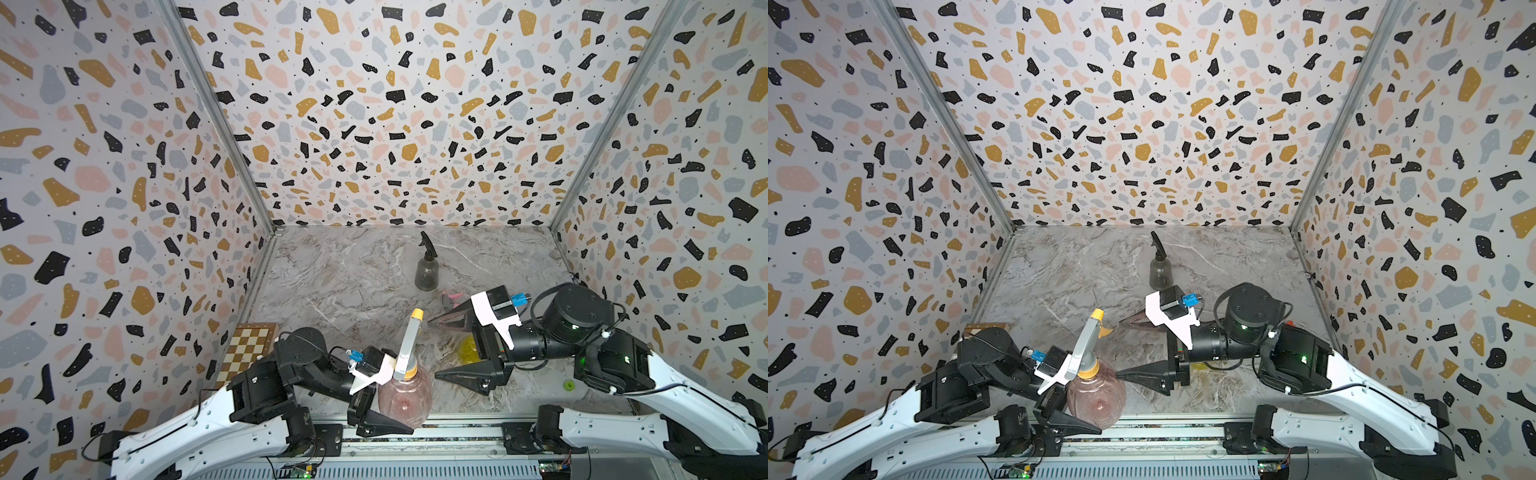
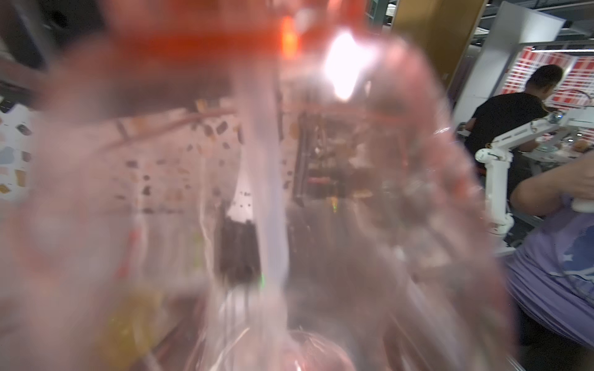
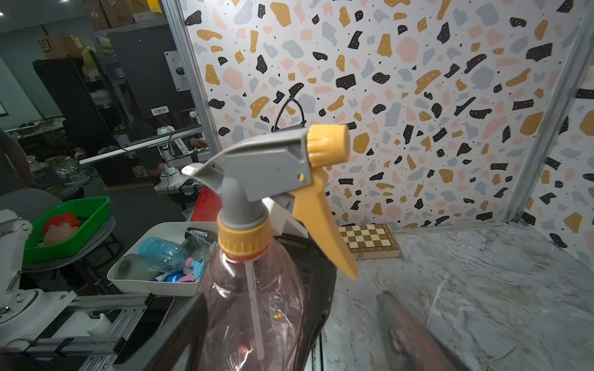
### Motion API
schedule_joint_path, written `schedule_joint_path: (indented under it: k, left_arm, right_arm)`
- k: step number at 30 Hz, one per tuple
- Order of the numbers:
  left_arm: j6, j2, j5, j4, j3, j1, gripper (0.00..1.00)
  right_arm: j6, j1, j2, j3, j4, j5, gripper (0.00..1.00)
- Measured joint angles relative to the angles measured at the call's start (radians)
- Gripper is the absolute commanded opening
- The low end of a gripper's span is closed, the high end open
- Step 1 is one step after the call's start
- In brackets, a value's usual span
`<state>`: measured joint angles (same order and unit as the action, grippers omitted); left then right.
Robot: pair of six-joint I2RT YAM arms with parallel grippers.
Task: Attach spray nozzles to spray bottles
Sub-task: Screw the spray nozzle on the spray bottle.
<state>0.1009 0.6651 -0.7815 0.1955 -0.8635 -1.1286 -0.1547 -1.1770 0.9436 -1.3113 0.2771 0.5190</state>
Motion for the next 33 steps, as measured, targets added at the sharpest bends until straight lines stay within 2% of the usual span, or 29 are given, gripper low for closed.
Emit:
schedule_joint_path:
  k: [2, 4, 10, 16, 21, 26, 33]
  left_arm:
    - [0.0, 0.003, -0.024, 0.015, 0.0, 0.0, 0.0]
    - [0.0, 0.005, -0.038, 0.027, 0.0, 0.0, 0.0]
    - [-0.004, 0.008, -0.056, 0.047, 0.0, 0.0, 0.0]
    - [-0.01, 0.008, -0.036, 0.071, 0.0, 0.0, 0.0]
    - [-0.011, 0.003, 0.024, 0.078, 0.0, 0.0, 0.0]
    - [-0.019, -0.005, 0.09, 0.087, 0.0, -0.002, 0.0]
    - [-0.019, -0.022, 0.227, 0.092, 0.0, -0.002, 0.0]
  right_arm:
    - [0.006, 0.017, 0.007, -0.002, -0.001, 0.029, 0.86]
    - [0.008, 0.039, 0.014, -0.008, -0.003, 0.058, 0.93]
    - [0.014, 0.07, 0.06, -0.052, -0.023, 0.143, 0.95]
    - [0.022, 0.07, 0.104, -0.085, -0.024, 0.212, 0.84]
    - [0.022, 0.058, 0.11, -0.085, -0.022, 0.232, 0.73]
    - [0.026, 0.027, 0.108, -0.085, -0.018, 0.196, 0.65]
    - [0.025, -0.024, 0.084, -0.085, 0.007, 0.111, 0.63]
